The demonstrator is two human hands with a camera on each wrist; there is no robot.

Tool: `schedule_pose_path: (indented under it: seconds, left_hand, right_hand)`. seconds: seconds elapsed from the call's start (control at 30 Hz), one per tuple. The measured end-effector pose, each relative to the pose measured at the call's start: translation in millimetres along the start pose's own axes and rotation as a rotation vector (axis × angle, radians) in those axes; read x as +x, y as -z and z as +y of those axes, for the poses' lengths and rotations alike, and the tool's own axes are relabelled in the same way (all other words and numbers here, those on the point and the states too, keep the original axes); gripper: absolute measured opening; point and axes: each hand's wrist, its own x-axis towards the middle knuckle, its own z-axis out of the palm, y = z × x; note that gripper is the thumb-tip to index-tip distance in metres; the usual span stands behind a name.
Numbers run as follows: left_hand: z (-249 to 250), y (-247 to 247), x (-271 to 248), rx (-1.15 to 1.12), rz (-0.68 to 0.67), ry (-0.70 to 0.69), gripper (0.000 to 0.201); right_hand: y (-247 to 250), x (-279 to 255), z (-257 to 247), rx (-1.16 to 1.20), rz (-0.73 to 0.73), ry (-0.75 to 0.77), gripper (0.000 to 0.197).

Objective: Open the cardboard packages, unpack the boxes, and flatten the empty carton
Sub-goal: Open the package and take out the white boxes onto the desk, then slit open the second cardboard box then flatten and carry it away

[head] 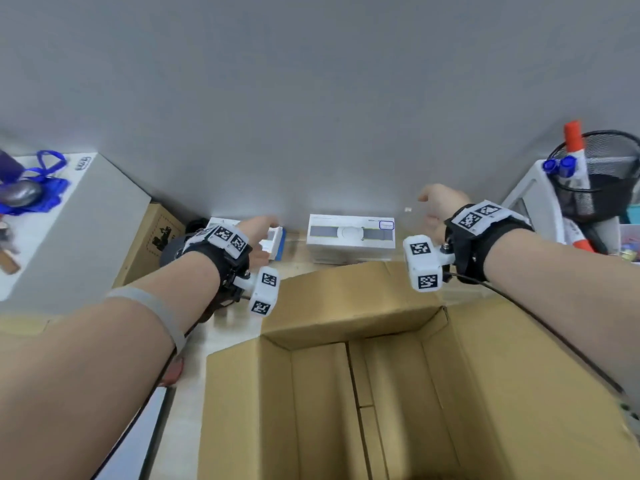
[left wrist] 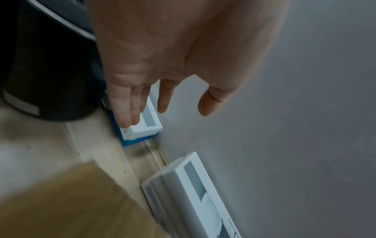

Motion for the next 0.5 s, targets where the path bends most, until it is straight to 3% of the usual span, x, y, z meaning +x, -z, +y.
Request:
schedule_pose_path:
  seconds: [0.03,0.17,0.3,0.4,0.5]
  left_hand:
    - [-7.5,9.0,-6.9,-0.027,0.019,-0.016,0.040]
    - [-48.4,44.3,-35.2,0.085,0.049,-0.066,0.027]
    - [-109.0,71.8,-66.9,0.196,0.025,-0.054,0.022]
    - [-150.9,82.0,-85.7,0.322,-0.007,-0.034,0.031]
    - [-178.5,77.4,-108.5,0.557,0.026,-0.193,0.032]
  right_hand:
    - [10.3,-9.1,-1.0,0.107,0.009,0.013,0.011]
    - [67.5,-48.2,17.7,0.332,-0.042,0.007,0.009]
    - [127.3,-103.7,53.4,0.259,0.036,0.044,0.011]
    - [166.5,-136.4,91.4,0.106,0.105,0.048,0.022]
    - [191.4,-162.8,139.1,-0.061,-0.038,-0.051,0.047]
